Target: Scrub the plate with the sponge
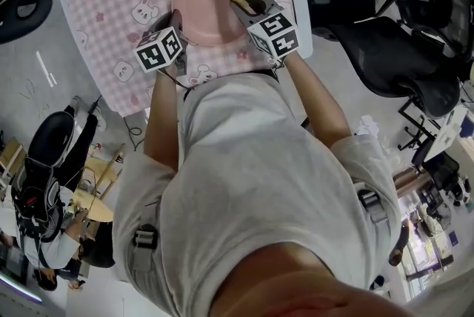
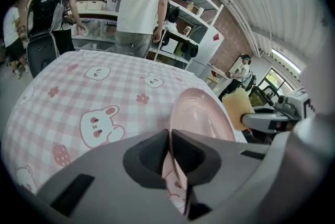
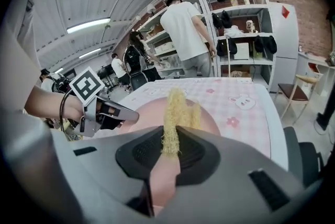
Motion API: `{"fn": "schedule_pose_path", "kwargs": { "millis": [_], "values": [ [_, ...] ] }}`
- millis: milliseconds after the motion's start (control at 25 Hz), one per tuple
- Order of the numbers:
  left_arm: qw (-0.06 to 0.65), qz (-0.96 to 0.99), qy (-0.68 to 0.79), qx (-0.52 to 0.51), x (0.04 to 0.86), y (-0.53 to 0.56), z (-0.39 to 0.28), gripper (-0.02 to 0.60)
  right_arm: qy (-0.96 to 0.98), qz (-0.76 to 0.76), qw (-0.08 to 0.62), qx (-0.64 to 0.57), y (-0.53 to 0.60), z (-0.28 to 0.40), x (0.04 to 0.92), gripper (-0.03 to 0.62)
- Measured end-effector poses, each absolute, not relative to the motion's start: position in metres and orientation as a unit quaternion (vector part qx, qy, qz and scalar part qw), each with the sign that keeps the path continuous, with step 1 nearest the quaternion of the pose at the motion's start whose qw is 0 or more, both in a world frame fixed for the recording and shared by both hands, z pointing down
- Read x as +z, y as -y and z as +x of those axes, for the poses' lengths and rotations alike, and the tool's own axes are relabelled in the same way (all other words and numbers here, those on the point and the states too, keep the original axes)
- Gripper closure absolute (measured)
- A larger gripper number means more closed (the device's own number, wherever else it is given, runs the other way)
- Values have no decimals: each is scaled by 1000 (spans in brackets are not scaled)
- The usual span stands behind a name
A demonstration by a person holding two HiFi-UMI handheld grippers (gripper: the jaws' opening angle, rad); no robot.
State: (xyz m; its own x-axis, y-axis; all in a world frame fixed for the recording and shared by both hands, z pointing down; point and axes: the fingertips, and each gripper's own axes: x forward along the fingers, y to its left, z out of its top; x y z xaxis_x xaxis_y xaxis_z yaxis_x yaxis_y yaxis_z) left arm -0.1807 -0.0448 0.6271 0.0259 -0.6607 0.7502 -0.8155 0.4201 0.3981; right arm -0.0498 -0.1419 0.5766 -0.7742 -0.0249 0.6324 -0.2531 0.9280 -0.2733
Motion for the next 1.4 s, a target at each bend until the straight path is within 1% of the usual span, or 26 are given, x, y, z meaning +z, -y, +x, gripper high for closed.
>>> {"fn": "schedule_pose_path", "kwargs": {
  "millis": [240, 440, 640, 1040, 1400],
  "values": [
    [456, 536, 705, 93, 615, 44, -181, 551, 917, 61, 360, 163, 149, -70, 591, 530],
    [443, 540, 708, 103, 607, 50, -178, 551, 901, 34, 401, 160, 156, -87, 604, 530],
    [435, 545, 708, 111, 602, 51, -177, 549, 893, 19, 418, 163, 151, -96, 617, 530],
    [433, 542, 712, 111, 598, 48, -174, 545, 896, 16, 414, 159, 142, -107, 621, 530],
    [436, 538, 713, 109, 603, 45, -175, 545, 902, -28, 397, 166, 105, -125, 619, 530]
  ]
}}
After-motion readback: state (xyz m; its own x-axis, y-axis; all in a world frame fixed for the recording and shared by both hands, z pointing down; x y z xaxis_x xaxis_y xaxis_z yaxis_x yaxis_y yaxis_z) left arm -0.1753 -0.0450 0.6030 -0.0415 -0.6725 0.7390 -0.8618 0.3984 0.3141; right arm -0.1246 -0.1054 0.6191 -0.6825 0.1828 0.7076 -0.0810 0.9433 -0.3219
